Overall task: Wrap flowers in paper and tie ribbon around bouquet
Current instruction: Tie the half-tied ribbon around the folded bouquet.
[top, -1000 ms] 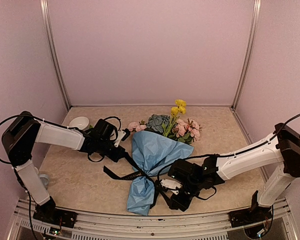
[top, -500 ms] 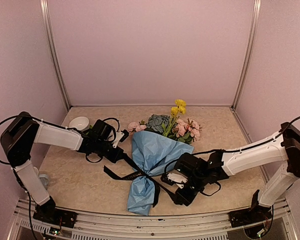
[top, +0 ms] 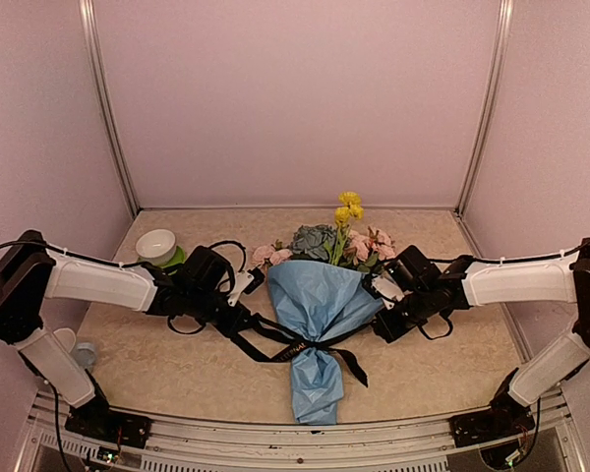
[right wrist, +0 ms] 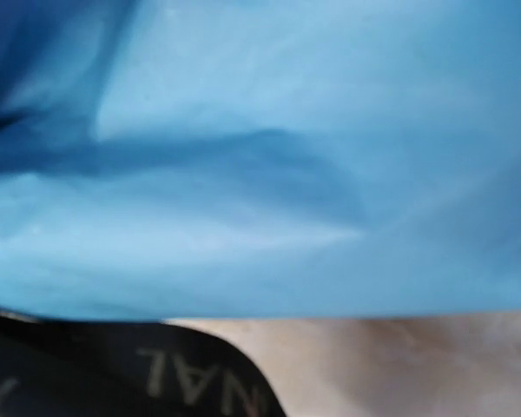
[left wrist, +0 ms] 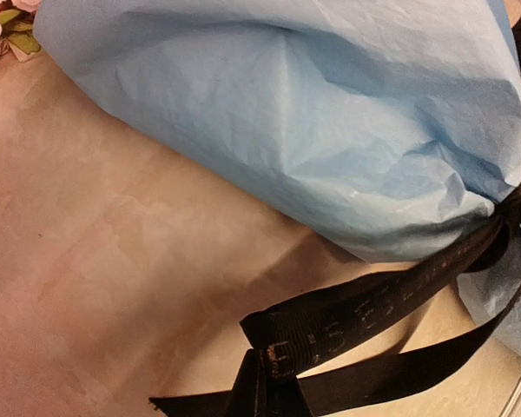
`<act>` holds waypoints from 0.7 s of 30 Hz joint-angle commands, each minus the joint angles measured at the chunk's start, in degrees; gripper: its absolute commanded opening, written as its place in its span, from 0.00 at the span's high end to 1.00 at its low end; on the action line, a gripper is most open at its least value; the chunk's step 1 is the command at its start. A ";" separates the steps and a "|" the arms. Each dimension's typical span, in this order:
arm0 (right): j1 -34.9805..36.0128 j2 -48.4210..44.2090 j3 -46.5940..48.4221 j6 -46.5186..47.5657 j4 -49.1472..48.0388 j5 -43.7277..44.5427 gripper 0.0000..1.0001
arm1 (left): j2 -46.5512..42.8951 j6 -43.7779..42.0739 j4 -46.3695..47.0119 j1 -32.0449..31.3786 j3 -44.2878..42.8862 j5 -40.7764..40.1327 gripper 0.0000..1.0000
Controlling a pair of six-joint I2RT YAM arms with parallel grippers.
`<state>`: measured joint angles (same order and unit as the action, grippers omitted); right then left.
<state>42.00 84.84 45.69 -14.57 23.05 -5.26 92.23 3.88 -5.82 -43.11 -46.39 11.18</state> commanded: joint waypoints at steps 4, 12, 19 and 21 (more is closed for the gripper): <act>-1.80 1.93 1.04 4.29 -0.89 1.36 1.00 | -1.77 2.32 -2.17 -4.22 1.17 -0.22 1.00; -1.88 -2.77 0.15 2.97 3.28 0.74 0.02 | -7.64 6.31 -0.15 -3.71 1.84 -5.28 0.36; -4.11 -22.95 -3.60 3.23 -3.20 0.33 0.00 | -22.70 6.78 0.07 -3.69 3.24 -18.65 0.01; -6.42 -26.82 -3.68 2.49 -5.69 -0.35 0.00 | -25.73 5.29 0.92 -3.38 3.19 -23.70 0.01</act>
<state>39.03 64.86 42.81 -11.60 23.20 -3.86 72.36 10.48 -6.85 -46.76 -43.38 -1.52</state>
